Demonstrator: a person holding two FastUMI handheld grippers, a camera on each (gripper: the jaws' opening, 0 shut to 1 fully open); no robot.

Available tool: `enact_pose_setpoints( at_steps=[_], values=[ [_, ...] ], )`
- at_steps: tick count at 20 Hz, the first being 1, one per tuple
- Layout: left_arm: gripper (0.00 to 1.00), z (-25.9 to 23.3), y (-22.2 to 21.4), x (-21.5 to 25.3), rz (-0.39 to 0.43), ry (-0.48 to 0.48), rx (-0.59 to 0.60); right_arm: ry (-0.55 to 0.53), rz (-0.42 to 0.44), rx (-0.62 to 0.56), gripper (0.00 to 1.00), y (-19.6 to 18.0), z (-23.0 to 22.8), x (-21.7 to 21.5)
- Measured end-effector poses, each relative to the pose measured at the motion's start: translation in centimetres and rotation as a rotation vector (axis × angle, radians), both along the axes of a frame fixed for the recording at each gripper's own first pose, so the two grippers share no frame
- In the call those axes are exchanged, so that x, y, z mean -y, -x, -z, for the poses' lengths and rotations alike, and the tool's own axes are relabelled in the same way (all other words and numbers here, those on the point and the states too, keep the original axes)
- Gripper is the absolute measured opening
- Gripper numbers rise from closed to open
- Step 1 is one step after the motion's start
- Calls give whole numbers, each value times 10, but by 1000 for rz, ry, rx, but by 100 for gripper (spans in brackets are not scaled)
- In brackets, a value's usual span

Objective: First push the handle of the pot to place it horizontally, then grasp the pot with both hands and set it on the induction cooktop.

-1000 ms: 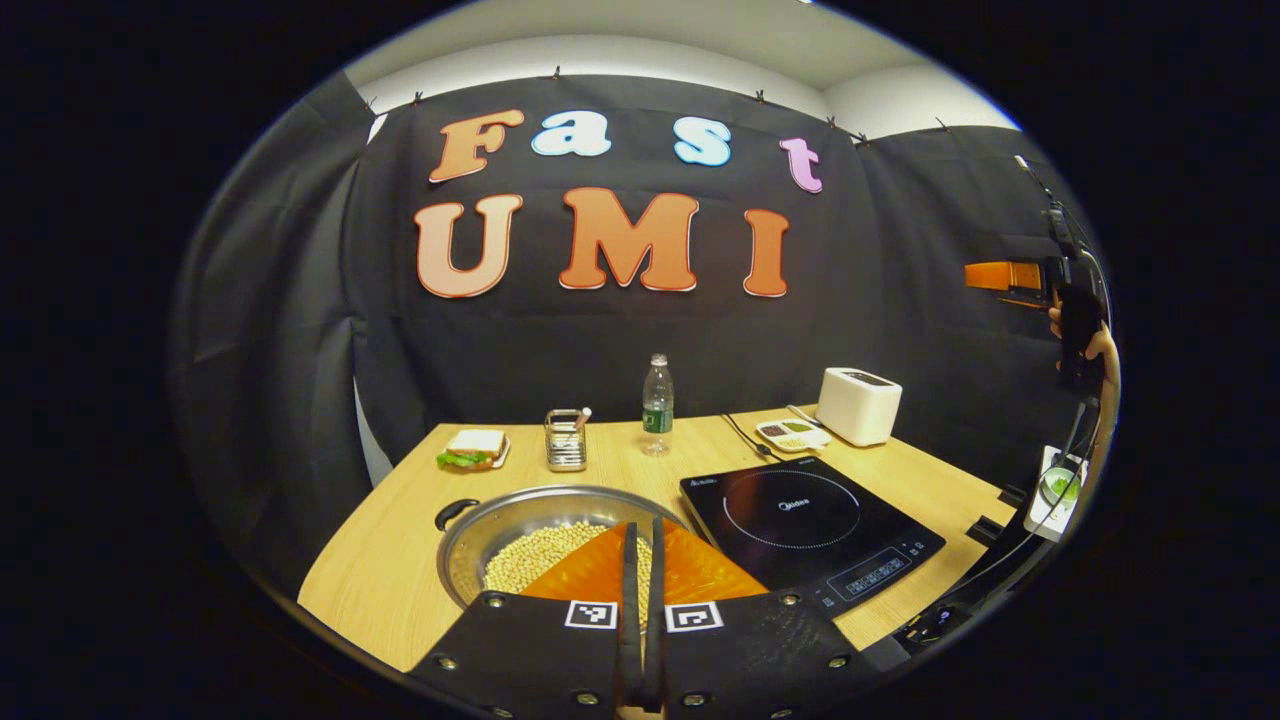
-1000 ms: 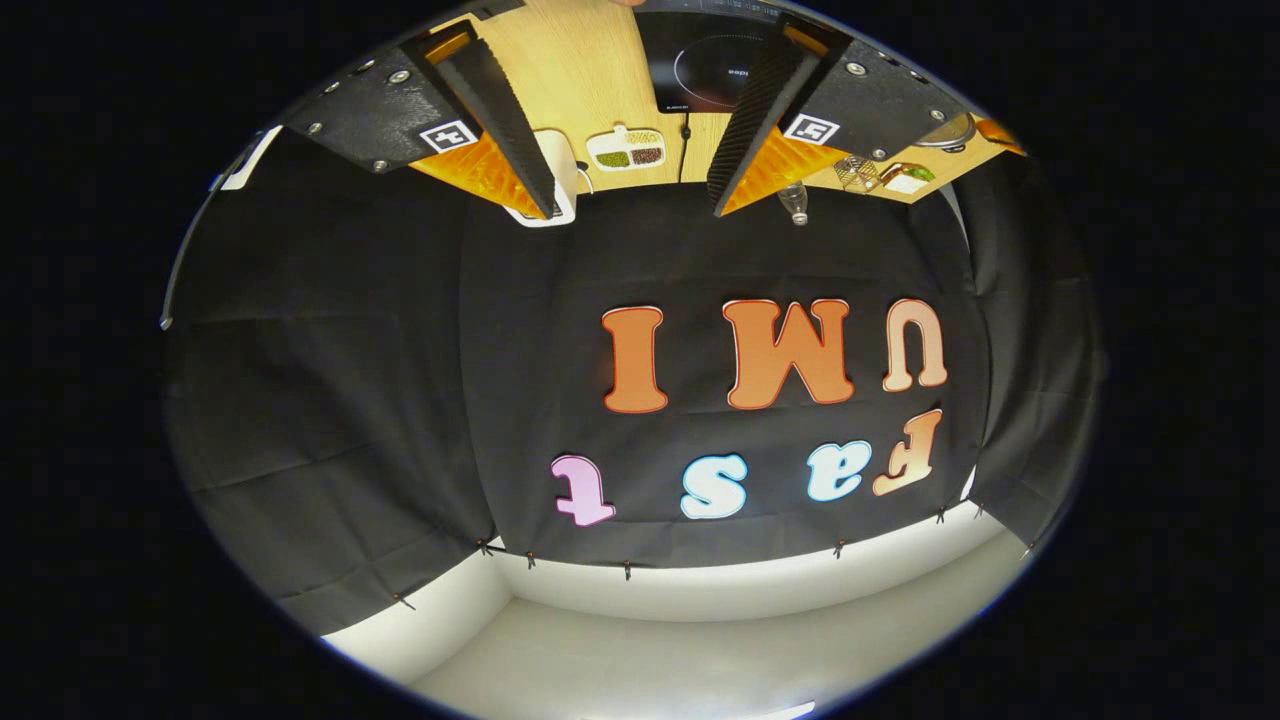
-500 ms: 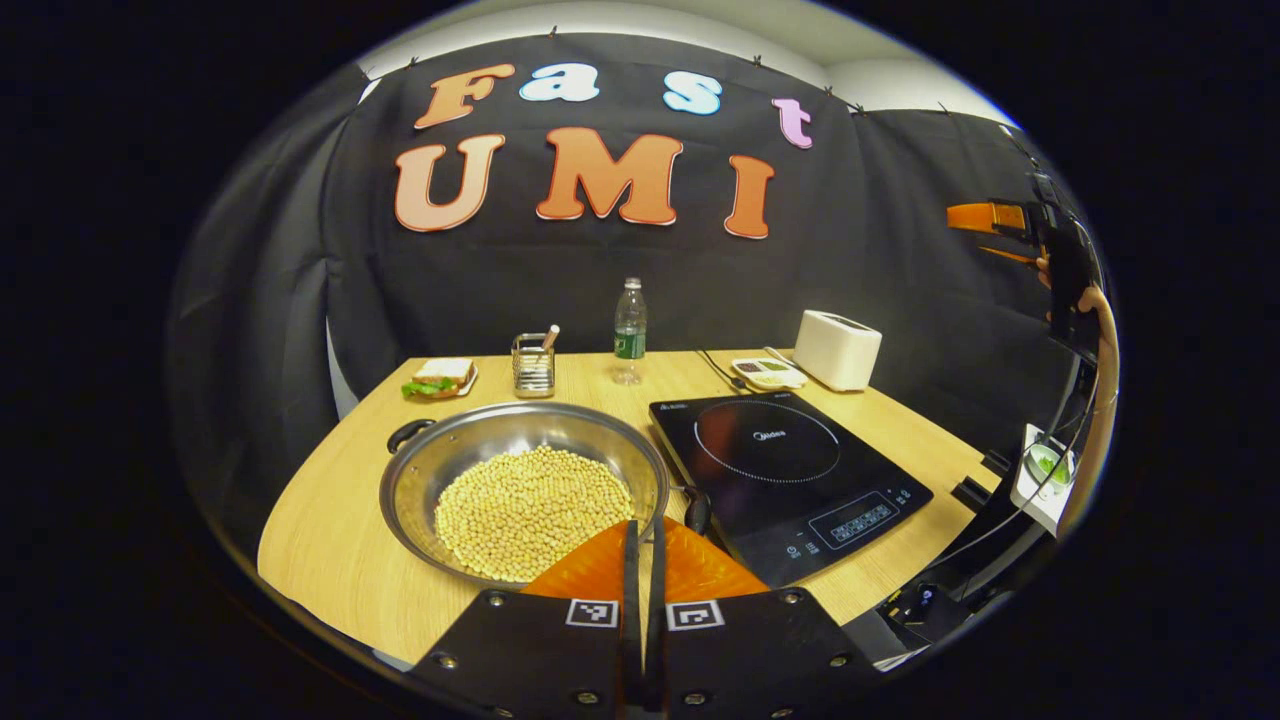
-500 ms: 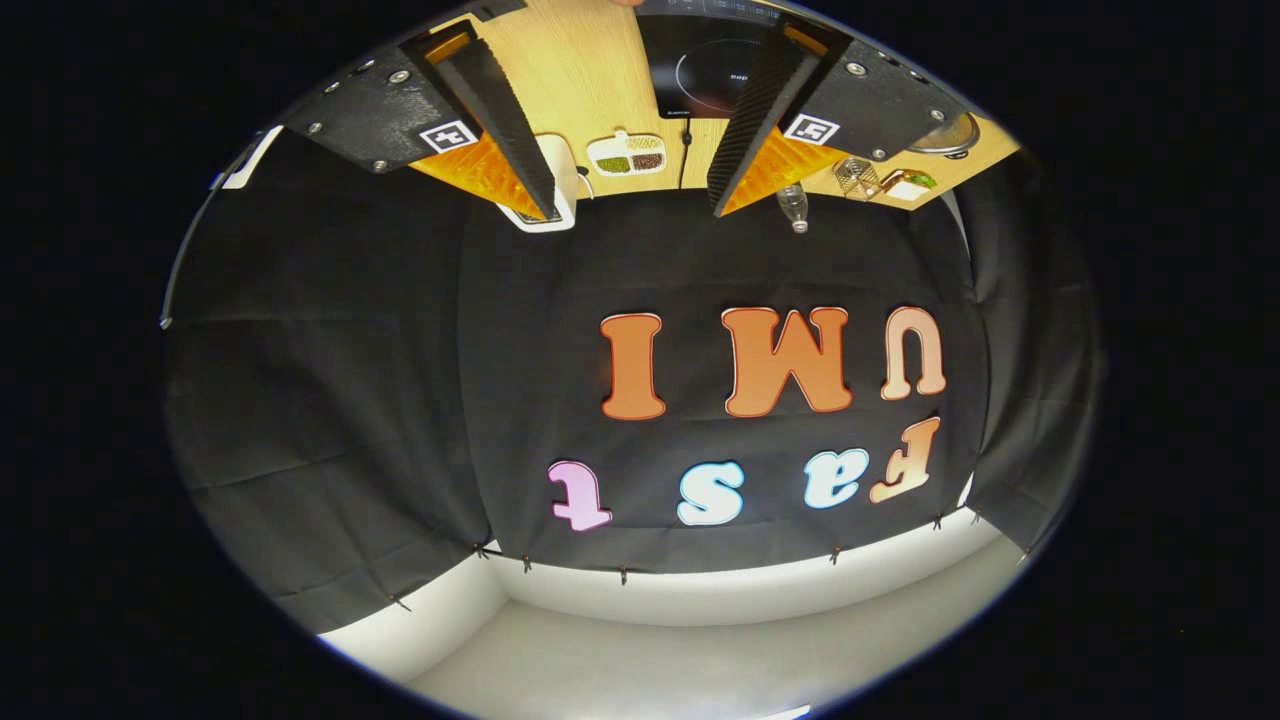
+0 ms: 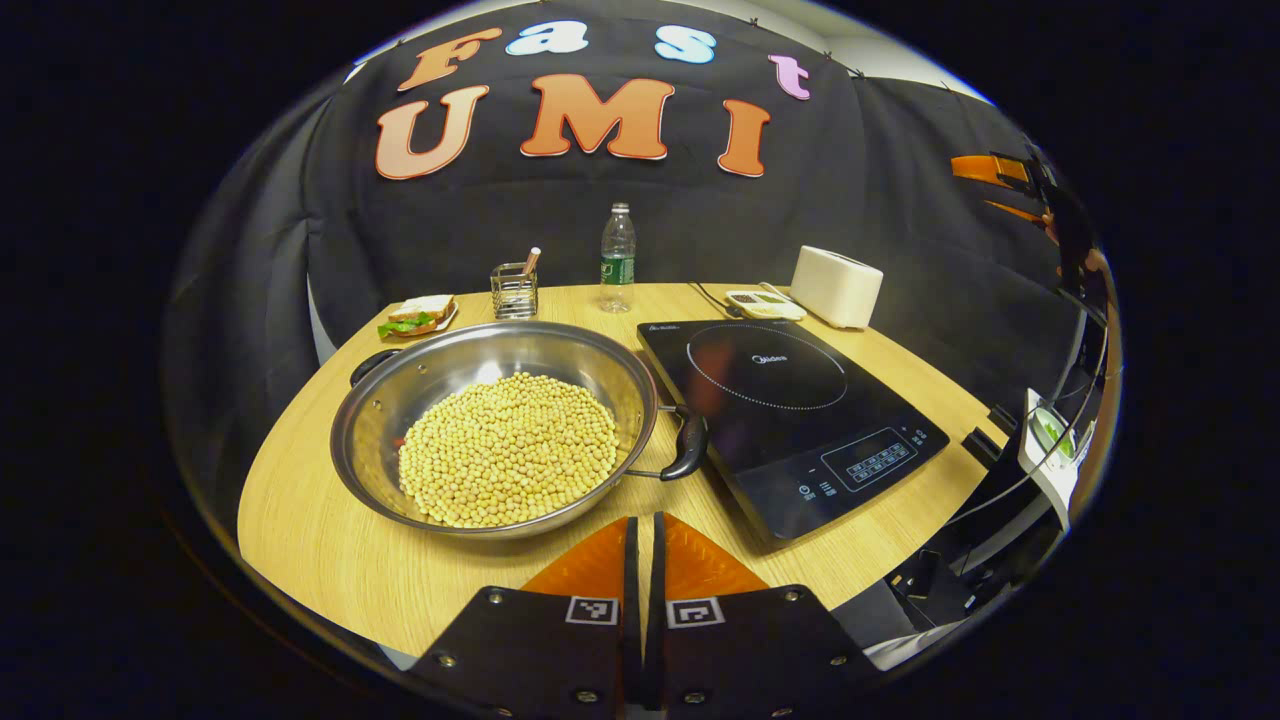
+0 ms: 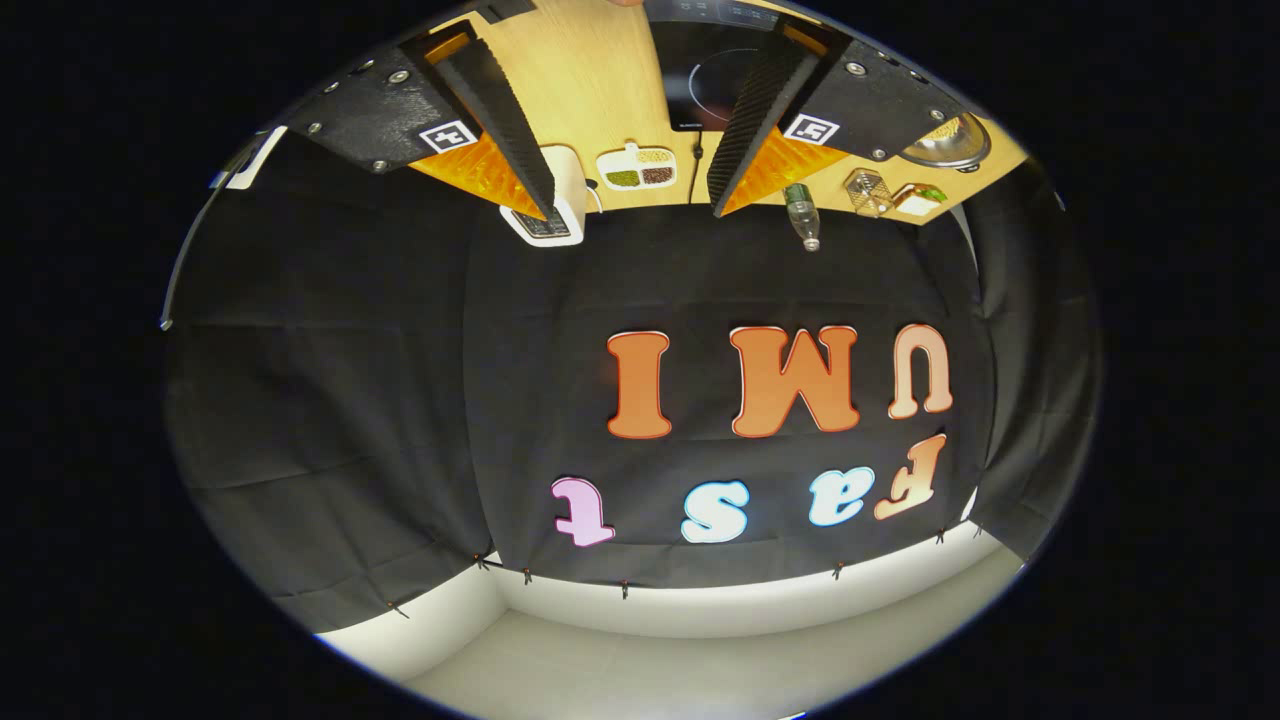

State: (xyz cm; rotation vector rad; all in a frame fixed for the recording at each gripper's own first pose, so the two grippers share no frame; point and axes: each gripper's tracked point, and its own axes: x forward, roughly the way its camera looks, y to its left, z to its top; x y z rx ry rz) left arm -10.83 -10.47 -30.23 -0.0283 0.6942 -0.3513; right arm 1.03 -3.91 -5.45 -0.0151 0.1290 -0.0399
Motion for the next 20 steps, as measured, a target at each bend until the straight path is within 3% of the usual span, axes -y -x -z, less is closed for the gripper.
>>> enact_pose_setpoints(
  at_steps=[1,3,4,20],
  values=[
    [5,6,0,2,-1,3,-13,1,2,-10,96,-1,4,2],
    [3,10,-5,4,-3,-3,-19,-8,-3,-19,100,-1,7,2],
    [3,11,-9,5,-4,-7,-24,-12,-5,-22,96,-1,8,2],
    [2,26,-61,40,-1,16,-57,-13,28,-25,96,-3,14,20]
  ],
)
